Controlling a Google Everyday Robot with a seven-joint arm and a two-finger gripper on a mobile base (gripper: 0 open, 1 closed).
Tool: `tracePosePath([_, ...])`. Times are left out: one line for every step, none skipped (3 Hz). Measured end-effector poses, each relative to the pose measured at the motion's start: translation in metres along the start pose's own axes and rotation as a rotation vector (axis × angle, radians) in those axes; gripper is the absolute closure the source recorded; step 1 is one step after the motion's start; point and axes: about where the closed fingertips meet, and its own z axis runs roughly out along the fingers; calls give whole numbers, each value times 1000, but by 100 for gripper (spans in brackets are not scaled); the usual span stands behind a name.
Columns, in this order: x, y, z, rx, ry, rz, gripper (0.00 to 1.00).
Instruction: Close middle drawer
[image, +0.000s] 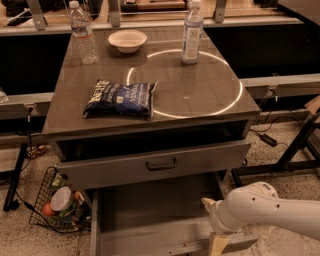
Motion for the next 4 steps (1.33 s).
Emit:
tracePosePath([1,1,15,10,-19,-16,16])
tracePosePath([0,-1,22,27,-41,-39,41])
tracePosePath([-3,-8,22,47,-57,-60,70])
tracePosePath([-3,-8,22,47,-57,-61,94])
